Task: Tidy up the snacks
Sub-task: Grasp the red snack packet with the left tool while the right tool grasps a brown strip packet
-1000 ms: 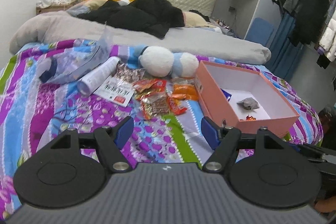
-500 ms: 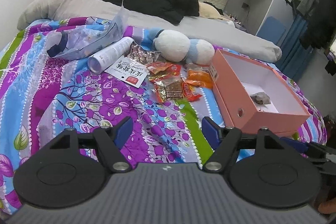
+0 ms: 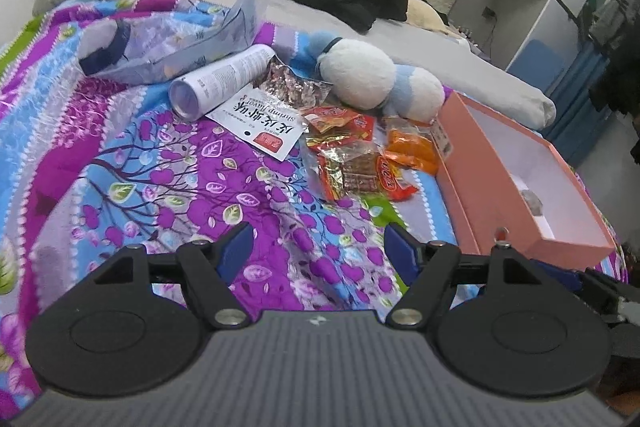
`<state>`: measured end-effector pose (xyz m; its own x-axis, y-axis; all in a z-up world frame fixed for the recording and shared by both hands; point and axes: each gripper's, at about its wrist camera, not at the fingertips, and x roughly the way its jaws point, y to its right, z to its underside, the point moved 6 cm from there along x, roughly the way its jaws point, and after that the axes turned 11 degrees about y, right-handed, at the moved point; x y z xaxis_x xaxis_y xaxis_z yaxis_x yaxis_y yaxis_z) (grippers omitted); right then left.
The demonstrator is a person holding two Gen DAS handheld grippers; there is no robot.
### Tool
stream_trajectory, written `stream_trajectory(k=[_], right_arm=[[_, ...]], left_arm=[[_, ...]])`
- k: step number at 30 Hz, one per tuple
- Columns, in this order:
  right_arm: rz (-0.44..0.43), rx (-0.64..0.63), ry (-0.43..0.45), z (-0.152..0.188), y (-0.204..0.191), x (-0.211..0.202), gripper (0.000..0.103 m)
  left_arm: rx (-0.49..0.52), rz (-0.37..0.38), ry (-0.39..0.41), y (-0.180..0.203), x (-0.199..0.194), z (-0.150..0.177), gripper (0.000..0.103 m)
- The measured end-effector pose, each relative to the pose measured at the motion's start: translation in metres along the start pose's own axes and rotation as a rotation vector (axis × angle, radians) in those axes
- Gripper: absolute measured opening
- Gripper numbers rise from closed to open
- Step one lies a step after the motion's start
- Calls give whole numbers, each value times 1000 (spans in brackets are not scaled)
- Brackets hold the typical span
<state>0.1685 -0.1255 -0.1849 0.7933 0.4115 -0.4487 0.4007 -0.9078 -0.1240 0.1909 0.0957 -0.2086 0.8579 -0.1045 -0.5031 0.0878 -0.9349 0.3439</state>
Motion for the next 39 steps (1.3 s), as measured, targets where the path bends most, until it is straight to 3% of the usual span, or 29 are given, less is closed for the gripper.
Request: stream_trajectory(k=[8, 11, 15, 25, 32, 37, 39], right_arm=[[-8, -61, -7, 3, 1, 57, 83], [-7, -70, 1, 1, 4, 80, 83], [-2, -58, 6, -1, 9, 112, 83], [-4, -84, -11, -11, 9, 189, 76], [31, -114, -55, -8, 11, 219, 74], [46, -115, -77, 3, 16, 231, 72], [46, -134, -83, 4, 15, 232, 67]], left_arm=[[-24, 40, -15, -8, 74, -11, 76], [-8, 43, -33, -7, 104, -17, 82], [27, 62, -35, -6, 138, -29, 82], [291, 100, -68, 6, 224, -70, 82], [529, 219, -163, 26, 274, -79, 82], [534, 291, -231, 26, 305, -75, 81], [552, 309, -220, 28, 311, -72, 81]])
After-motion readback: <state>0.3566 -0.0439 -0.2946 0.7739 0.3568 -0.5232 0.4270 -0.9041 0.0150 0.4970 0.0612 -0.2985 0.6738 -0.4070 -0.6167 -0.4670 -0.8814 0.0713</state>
